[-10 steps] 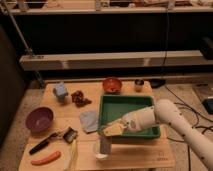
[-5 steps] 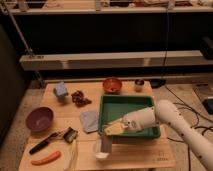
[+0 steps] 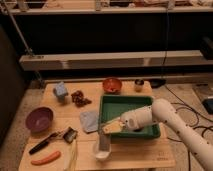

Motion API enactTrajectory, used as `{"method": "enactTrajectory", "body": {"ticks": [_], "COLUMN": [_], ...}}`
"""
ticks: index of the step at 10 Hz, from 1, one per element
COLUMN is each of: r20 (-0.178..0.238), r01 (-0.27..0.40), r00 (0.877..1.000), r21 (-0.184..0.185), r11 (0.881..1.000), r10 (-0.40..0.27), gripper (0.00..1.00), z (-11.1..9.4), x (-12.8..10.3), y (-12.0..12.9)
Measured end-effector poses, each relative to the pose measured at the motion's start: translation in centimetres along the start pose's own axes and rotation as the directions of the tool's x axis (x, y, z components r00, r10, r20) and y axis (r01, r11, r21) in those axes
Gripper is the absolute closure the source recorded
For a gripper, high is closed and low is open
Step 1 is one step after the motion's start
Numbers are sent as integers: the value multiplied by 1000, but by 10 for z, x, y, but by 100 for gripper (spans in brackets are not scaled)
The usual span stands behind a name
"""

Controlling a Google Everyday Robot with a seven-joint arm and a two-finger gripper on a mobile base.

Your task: Place eraser in paper cup

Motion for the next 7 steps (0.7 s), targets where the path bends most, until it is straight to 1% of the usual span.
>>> {"method": "enactTrajectory", "body": {"ticks": [2,3,7], "r20": [-6,1,28], "r01": [-10,-10,-14], "r00": [1000,1000,1000], "r21": [14,24,27], "r11": [1000,1000,1000], "r10": [10,10,13], "gripper": [100,100,100], "z": [6,13,19], "x": [2,4,0], "y": [0,-2,-6]}}
